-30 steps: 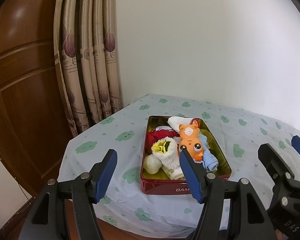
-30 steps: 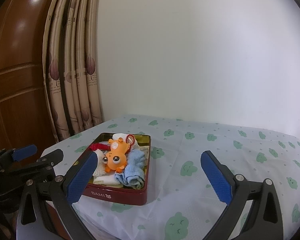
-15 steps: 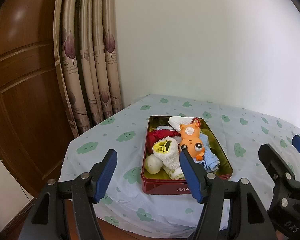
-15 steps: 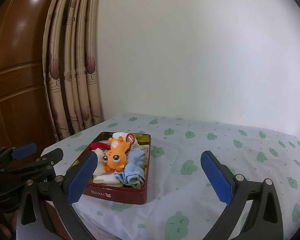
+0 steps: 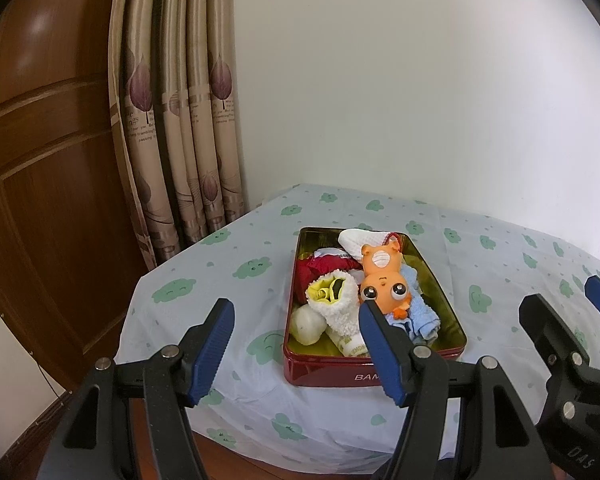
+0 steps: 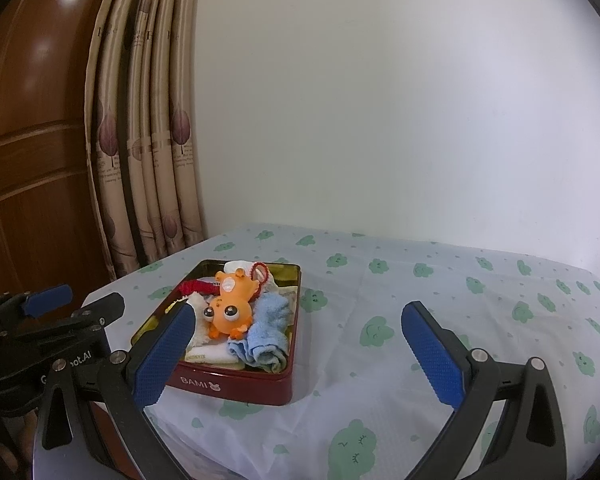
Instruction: Organize soft objects
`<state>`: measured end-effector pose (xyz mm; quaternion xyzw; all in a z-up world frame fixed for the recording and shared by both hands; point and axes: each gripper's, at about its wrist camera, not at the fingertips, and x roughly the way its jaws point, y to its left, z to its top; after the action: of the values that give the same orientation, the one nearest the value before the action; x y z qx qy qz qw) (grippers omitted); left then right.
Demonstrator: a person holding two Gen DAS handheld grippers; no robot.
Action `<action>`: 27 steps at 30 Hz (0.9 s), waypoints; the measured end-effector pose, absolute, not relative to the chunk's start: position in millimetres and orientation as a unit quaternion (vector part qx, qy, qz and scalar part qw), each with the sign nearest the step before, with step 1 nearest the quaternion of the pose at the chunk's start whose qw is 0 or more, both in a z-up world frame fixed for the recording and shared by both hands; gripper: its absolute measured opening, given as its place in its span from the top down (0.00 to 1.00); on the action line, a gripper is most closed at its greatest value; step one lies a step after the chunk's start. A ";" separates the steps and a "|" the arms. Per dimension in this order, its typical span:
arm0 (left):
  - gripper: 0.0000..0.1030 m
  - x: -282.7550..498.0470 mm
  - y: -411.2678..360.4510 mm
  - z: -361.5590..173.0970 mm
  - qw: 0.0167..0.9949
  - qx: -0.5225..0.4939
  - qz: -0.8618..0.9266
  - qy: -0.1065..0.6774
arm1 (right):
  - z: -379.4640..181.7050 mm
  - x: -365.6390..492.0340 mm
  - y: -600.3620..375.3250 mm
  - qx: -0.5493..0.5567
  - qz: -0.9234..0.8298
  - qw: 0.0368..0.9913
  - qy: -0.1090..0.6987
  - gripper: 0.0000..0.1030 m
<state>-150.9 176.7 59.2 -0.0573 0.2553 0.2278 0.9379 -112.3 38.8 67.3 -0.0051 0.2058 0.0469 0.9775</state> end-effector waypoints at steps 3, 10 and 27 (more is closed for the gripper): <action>0.36 -150.8 176.4 59.2 0.937 -0.057 0.228 0.257 | 66.5 -112.9 39.1 -0.005 0.047 0.977 0.208 0.01; 0.36 -150.1 177.2 58.9 0.937 -0.060 0.225 0.259 | 65.5 -114.8 37.8 -0.006 0.046 0.977 0.206 0.01; 0.32 -144.0 181.8 53.4 0.934 -0.080 0.211 0.278 | 62.8 -115.3 35.1 -0.006 0.049 0.976 0.212 0.01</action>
<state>-144.0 181.8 53.4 -0.0805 0.2782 0.2112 0.9336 -115.3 35.1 62.8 -0.0064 0.2124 0.0494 0.9759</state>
